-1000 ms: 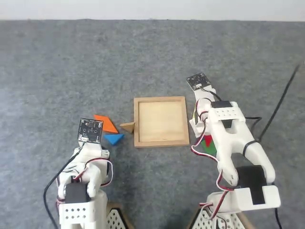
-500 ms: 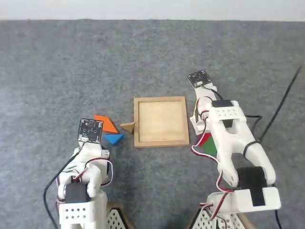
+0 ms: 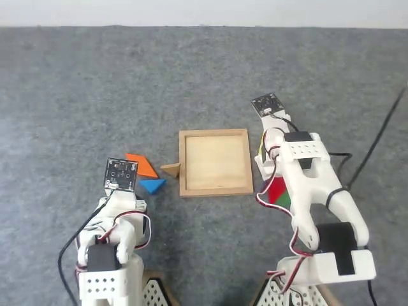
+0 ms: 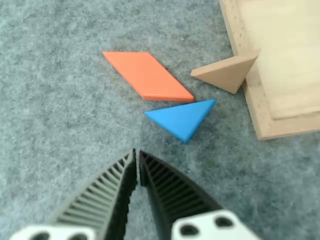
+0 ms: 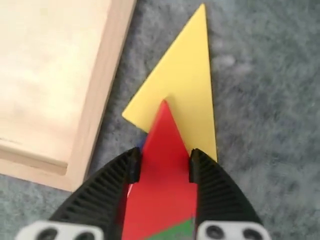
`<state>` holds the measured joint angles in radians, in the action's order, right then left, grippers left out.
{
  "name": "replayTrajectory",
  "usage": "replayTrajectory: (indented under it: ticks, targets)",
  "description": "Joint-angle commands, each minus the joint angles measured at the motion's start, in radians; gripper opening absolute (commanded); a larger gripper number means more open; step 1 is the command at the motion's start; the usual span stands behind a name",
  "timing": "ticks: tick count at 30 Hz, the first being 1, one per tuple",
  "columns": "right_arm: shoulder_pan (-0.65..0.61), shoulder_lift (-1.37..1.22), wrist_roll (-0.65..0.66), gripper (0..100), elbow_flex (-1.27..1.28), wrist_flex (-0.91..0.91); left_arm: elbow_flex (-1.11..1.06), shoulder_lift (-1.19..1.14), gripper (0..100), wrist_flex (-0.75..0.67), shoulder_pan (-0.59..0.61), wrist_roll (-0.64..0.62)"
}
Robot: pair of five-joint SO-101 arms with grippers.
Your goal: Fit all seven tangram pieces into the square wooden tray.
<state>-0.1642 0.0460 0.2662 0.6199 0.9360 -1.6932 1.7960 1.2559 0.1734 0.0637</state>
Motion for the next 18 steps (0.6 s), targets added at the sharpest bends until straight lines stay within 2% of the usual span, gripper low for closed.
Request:
replayTrajectory:
  ticks: [1,4,7,10,12,15,18]
  targets:
    - [0.058,0.156,-0.041,5.3,0.002,0.050,0.008,0.020,1,0.006,0.006,-0.009]
    - [0.102,0.320,-0.048,8.7,0.044,0.143,0.008,0.020,1,0.006,0.006,-0.009]
    - [0.104,0.470,-0.052,18.0,0.114,0.216,0.008,0.020,1,0.006,0.006,-0.009]
    - [0.076,0.578,-0.054,26.7,0.215,0.214,0.008,0.020,1,0.006,0.006,-0.009]
    - [0.082,0.607,-0.046,30.7,0.279,0.203,0.008,0.020,1,0.006,0.006,-0.009]
    - [0.196,0.599,-0.040,32.1,0.331,0.151,0.008,0.020,1,0.006,0.006,-0.009]
    - [0.197,0.547,0.060,32.2,0.374,0.157,0.008,0.020,1,0.006,0.006,-0.009]
